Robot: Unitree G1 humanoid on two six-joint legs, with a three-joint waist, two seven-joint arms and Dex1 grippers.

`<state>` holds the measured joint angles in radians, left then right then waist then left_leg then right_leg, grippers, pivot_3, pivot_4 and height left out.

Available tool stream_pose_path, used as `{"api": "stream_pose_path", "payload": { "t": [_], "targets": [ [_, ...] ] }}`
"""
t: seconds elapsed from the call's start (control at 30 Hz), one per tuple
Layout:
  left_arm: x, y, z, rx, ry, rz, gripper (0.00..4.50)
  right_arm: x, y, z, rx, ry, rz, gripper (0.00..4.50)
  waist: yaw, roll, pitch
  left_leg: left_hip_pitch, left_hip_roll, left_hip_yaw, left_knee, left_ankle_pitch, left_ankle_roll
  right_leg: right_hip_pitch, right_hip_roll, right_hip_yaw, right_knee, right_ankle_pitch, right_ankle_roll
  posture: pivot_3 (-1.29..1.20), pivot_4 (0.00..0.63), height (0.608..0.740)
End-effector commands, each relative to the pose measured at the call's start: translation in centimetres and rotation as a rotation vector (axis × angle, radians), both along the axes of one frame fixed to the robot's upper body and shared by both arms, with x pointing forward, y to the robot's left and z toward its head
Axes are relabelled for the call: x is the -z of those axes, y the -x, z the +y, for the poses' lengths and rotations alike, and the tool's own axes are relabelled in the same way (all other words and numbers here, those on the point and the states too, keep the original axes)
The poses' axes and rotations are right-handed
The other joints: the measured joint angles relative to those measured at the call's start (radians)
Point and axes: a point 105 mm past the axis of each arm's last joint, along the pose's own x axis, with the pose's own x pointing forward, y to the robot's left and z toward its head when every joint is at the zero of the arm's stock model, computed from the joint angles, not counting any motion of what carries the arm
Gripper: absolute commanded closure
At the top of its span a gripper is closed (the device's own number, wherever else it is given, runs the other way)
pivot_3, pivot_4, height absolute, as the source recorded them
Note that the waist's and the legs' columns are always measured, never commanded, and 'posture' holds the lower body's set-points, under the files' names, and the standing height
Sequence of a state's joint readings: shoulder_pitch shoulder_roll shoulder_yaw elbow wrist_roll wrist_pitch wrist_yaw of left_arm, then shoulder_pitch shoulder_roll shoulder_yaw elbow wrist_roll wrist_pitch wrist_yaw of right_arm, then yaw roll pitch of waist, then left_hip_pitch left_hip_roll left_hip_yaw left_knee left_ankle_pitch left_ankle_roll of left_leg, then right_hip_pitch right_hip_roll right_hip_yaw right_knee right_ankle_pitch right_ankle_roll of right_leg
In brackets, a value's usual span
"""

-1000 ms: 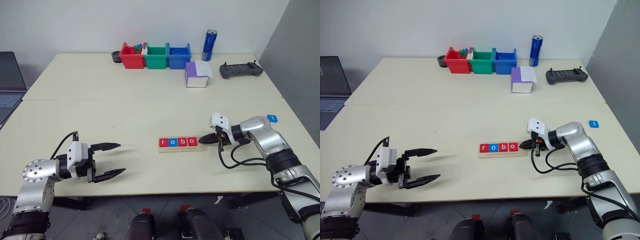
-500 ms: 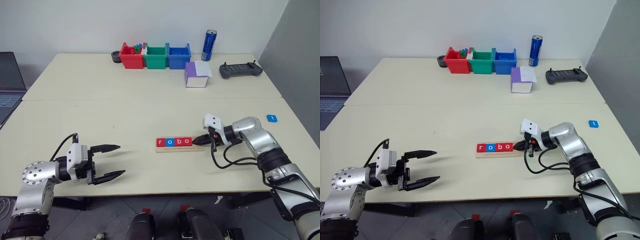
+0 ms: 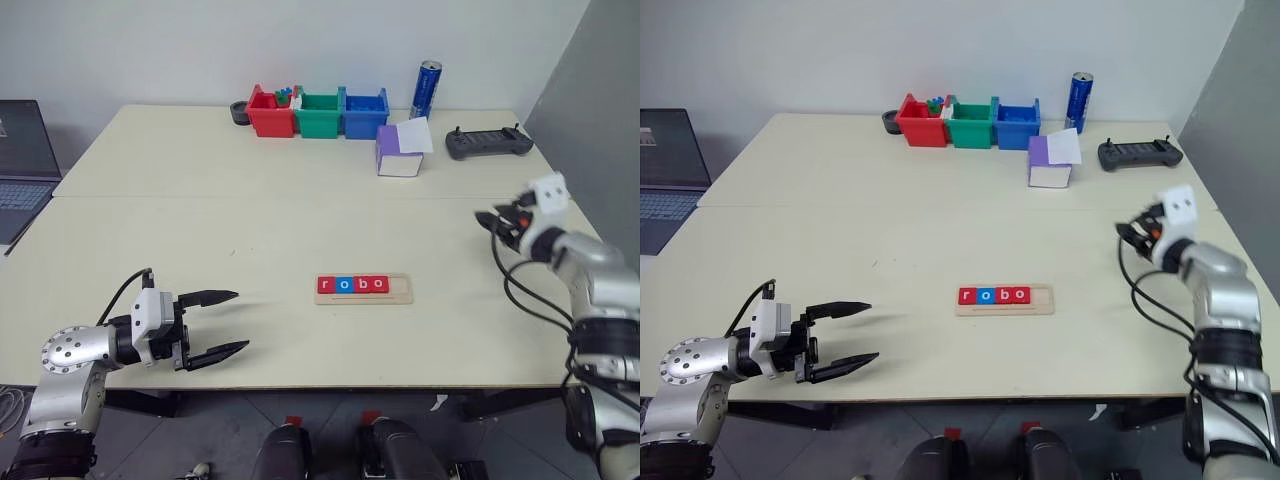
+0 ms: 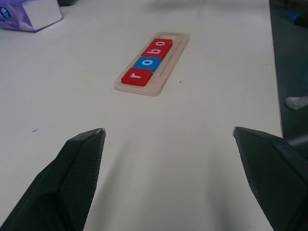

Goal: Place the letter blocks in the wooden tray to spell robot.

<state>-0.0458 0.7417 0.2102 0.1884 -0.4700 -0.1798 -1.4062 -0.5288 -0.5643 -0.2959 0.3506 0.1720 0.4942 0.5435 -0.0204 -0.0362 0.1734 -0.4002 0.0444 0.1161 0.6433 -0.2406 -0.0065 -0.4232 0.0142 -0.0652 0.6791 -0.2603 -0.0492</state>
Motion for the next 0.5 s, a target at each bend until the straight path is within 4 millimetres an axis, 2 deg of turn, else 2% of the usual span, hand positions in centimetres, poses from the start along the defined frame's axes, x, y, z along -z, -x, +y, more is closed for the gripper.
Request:
{"api": "stream_pose_path", "payload": {
  "t": [0.03,0.1,0.3,0.5],
  "targets": [
    [-0.6,-0.2,-0.4,0.030,0.004,-0.022,0.00,-1.3,0.3,-3.7,0.207,0.034,-0.075,0.84,-0.006,0.002,0.001,0.000,0.000,0.000,0.000,0.000,0.000,0.000,0.000,0.000,0.000,0.000,0.000,0.00,0.150,0.740],
    [-0.6,-0.5,-0.5,0.038,-0.001,-0.019,0.00,-0.8,0.2,-4.7,0.260,0.031,-0.059,0.09,-0.014,0.002,0.001,0.001,0.000,0.001,0.000,0.000,0.000,0.000,0.000,0.001,0.001,0.000,0.000,0.00,0.150,0.740],
    [-0.9,-1.1,-0.7,0.051,-0.002,-0.029,0.00,0.4,-0.6,-6.6,0.363,0.025,-0.005,0.04,-0.022,0.002,0.001,0.003,0.002,0.001,-0.001,0.001,-0.001,0.000,0.003,0.001,0.002,0.000,0.000,0.00,0.150,0.740],
    [-0.8,-1.0,-0.8,0.065,-0.004,-0.024,0.00,1.6,-1.5,-7.2,0.387,0.018,0.028,0.04,-0.020,0.002,0.001,0.001,0.001,0.001,-0.002,0.001,-0.001,0.000,0.002,0.002,0.000,0.000,0.000,0.00,0.150,0.740]
  ]
}}
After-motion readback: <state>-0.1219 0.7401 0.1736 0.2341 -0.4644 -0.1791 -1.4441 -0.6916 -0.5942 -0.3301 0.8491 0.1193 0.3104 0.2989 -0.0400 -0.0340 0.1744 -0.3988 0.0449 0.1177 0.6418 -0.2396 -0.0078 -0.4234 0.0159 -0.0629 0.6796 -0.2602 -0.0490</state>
